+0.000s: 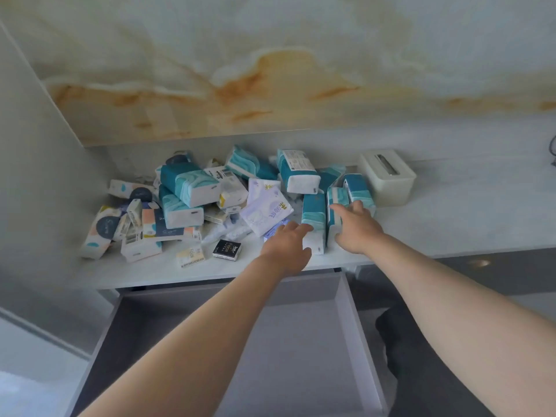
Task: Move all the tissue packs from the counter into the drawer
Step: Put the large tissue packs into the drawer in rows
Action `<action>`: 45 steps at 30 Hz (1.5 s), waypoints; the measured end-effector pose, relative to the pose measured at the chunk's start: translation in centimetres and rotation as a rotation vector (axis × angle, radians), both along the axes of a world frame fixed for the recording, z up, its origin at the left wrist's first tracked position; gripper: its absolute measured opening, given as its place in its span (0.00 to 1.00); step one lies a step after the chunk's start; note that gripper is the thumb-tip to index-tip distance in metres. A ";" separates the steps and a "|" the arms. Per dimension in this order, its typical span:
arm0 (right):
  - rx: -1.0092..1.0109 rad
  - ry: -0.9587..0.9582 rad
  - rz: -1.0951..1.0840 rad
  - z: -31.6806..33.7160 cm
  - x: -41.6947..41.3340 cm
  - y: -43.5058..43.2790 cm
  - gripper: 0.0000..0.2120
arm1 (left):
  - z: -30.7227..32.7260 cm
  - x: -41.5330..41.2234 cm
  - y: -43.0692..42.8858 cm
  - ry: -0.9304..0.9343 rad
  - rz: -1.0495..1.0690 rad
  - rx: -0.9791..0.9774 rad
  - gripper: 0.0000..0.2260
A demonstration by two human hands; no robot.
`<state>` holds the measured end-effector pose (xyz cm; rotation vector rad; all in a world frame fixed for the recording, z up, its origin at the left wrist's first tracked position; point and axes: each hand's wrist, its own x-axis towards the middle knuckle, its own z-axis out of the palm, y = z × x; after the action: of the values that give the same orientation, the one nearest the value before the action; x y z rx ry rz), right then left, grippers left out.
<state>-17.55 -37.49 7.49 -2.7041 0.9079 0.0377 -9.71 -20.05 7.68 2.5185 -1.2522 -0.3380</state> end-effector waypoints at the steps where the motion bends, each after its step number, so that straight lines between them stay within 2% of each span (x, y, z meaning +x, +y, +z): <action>1: 0.029 0.071 0.013 -0.5 0.1 -0.7 0.38 | -0.3 0.2 -1.3 -0.026 -0.021 0.031 0.26; 3: 0.116 0.134 0.022 -1.4 0.3 -1.5 0.40 | -1.0 0.7 -3.3 -0.073 -0.066 0.109 0.29; 6: 0.241 -0.014 -0.015 -1.6 1.0 -1.6 0.31 | -2.0 1.2 -5.1 -0.106 -0.098 0.186 0.31; 9: 0.194 -0.133 -0.116 -1.8 1.5 -0.8 0.23 | -2.7 1.2 -5.7 -0.165 -0.068 0.125 0.29; 13: 0.200 -0.129 -0.295 -1.4 1.1 -0.4 0.26 | -2.8 1.0 -4.9 -0.154 -0.081 0.087 0.30; 16: 0.223 -0.209 -0.412 1.1 -0.4 -0.4 0.27 | -2.0 0.8 -3.5 -0.126 -0.087 -0.047 0.31; 21: 0.052 -0.365 -0.268 5.8 -3.6 1.4 0.20 | 1.2 0.0 -1.6 -0.142 -0.127 -0.439 0.35; 25: 0.175 -0.525 -0.154 7.7 -4.7 4.5 0.22 | 3.2 -1.0 0.5 -0.143 -0.251 -0.446 0.47; 28: 0.404 -0.619 -0.084 8.1 -3.9 7.4 0.17 | 3.9 -1.7 3.0 -0.162 -0.258 -0.432 0.50; 30: 0.556 -0.603 -0.026 8.0 -3.2 9.2 0.12 | 4.1 -1.5 5.0 -0.164 -0.170 -0.420 0.48; 32: 0.678 -0.536 0.068 7.3 -2.7 10.6 0.13 | 4.1 -0.8 7.6 -0.054 -0.072 -0.382 0.45; 35: 0.758 -0.356 0.261 5.9 -1.4 12.5 0.29 | 3.4 0.5 12.2 0.282 0.049 -0.336 0.39; 36: 0.752 -0.288 0.321 5.4 -0.8 13.3 0.34 | 2.8 1.0 13.6 0.333 0.069 -0.306 0.40; 38: 0.767 -0.179 0.410 4.4 0.6 15.7 0.43 | 1.8 1.9 16.6 0.366 0.108 -0.254 0.42; 40: 0.741 -0.088 0.455 3.6 2.0 18.4 0.48 | 0.9 3.0 19.4 0.385 0.157 -0.211 0.44; 45: 0.595 0.044 0.473 0.0 6.0 25.4 0.49 | -1.3 5.5 26.0 0.294 0.147 0.005 0.43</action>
<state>-11.53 -12.11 7.49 -2.2850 0.1911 0.3978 -4.23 5.96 6.37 2.4358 -0.9506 -0.6480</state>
